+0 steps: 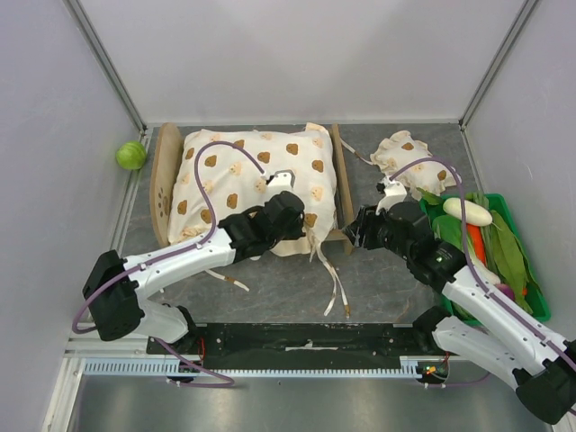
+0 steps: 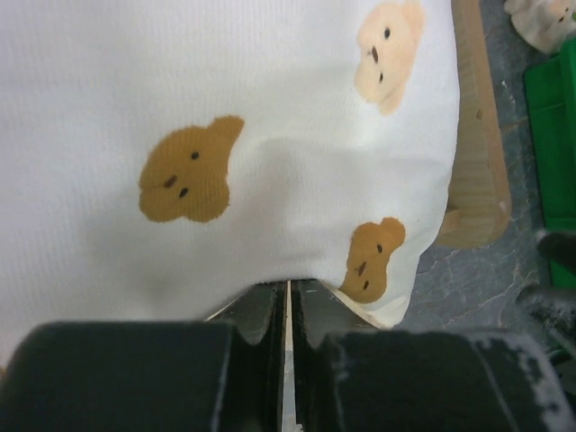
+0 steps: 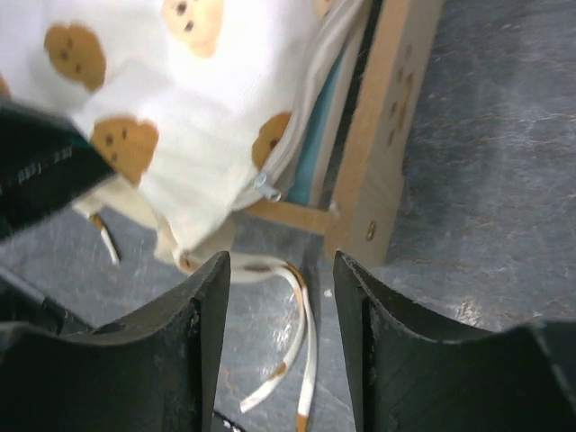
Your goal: Set up the pet bed
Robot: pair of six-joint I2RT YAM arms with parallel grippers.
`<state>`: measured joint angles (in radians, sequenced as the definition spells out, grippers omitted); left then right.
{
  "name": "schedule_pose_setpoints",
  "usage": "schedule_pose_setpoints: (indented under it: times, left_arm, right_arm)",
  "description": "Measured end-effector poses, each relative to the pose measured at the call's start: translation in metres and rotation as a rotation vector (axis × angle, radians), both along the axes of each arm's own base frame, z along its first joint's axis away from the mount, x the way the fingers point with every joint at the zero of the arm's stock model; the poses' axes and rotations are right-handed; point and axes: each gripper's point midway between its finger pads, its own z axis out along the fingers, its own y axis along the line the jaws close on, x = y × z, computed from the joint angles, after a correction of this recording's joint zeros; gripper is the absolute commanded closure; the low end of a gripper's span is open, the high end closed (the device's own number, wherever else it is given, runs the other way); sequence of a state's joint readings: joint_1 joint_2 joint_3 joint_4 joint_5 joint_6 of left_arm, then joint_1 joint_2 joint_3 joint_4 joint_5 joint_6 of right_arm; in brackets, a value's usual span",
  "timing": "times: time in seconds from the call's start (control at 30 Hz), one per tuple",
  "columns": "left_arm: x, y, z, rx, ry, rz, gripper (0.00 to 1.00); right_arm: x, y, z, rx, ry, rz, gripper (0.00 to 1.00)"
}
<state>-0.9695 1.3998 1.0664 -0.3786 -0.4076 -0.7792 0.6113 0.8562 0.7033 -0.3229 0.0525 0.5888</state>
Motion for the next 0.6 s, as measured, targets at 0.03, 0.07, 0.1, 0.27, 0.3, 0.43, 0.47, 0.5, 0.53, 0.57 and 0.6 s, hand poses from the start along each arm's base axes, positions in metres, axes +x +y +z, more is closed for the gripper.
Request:
schedule_pose_setpoints:
  times: [0.03,0.07,0.1,0.27,0.3,0.43,0.47,0.5,0.53,0.57,0.6]
  left_arm:
    - [0.002,0.001,0.003,-0.005,-0.005,0.003,0.94]
    - [0.005,0.002,0.005,-0.008,-0.008,0.006,0.96]
    - [0.007,0.004,0.008,-0.015,-0.009,0.008,0.96]
    - [0.020,0.013,0.013,-0.041,-0.004,0.031,0.97]
    - [0.022,0.015,0.014,-0.048,0.000,0.033,0.97]
    - [0.029,0.021,0.014,-0.065,0.013,0.040,0.98]
    - [0.029,0.020,0.014,-0.071,0.020,0.032,0.98]
    - [0.028,0.020,0.014,-0.071,0.021,0.031,0.98]
    - [0.029,0.020,0.014,-0.072,0.022,0.030,0.98]
    - [0.029,0.020,0.014,-0.073,0.023,0.029,0.98]
    - [0.029,0.021,0.014,-0.074,0.024,0.030,0.98]
  right_arm:
    - [-0.004,0.002,-0.001,-0.004,0.005,0.030,0.53]
    - [-0.008,0.005,-0.002,-0.003,0.014,0.059,0.56]
    - [-0.013,0.010,-0.004,-0.001,0.025,0.098,0.59]
    - [-0.033,0.029,-0.020,-0.011,0.079,0.242,0.70]
    - [-0.036,0.033,-0.023,-0.018,0.090,0.263,0.70]
    - [-0.048,0.051,-0.042,-0.064,0.132,0.340,0.70]
    - [-0.052,0.061,-0.057,-0.099,0.160,0.369,0.70]
    - [-0.052,0.062,-0.057,-0.101,0.162,0.370,0.70]
    - [-0.051,0.063,-0.060,-0.108,0.160,0.363,0.69]
    - [-0.048,0.065,-0.061,-0.107,0.150,0.352,0.69]
    - [-0.044,0.070,-0.061,-0.094,0.137,0.339,0.68]
